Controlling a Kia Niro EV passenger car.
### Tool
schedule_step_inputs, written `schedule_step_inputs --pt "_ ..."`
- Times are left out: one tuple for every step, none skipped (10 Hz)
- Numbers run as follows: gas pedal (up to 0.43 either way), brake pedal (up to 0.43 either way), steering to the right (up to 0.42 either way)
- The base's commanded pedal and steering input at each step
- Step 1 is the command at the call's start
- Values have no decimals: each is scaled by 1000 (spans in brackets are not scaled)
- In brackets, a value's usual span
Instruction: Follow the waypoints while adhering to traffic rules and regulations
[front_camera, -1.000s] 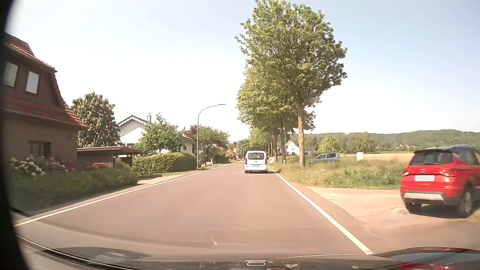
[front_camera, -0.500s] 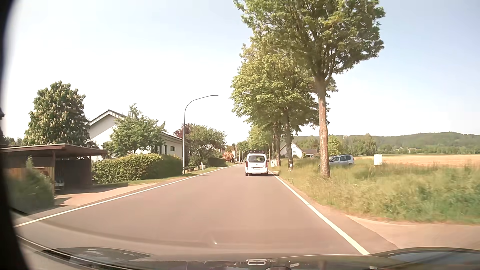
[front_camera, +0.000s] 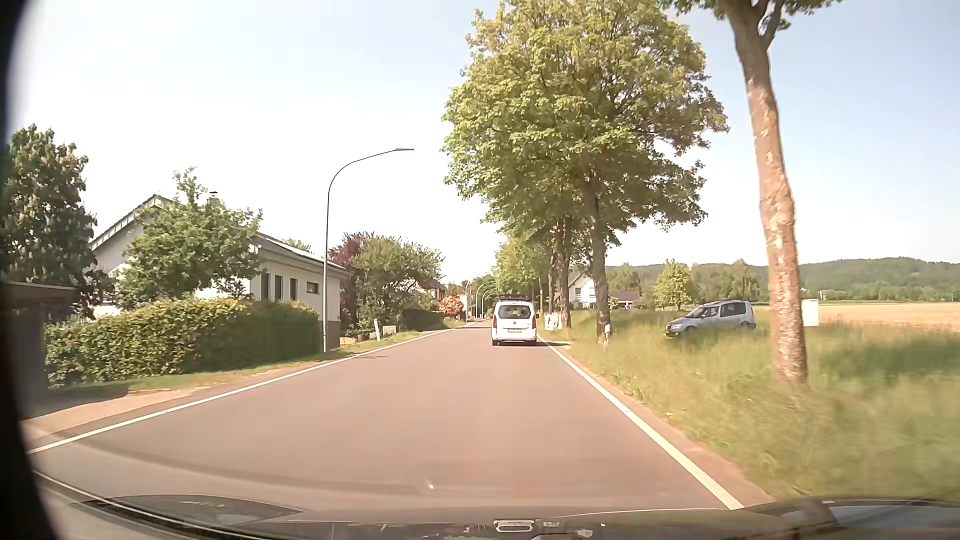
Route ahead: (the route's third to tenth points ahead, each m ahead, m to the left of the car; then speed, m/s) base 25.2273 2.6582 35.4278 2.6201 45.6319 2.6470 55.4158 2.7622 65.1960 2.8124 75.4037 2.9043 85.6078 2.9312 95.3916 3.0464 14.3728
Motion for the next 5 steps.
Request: schedule_step_inputs --pt "197 0 -1" --pt "197 0 -1" --pt "197 0 -1" --pt "197 0 -1" --pt "197 0 -1"
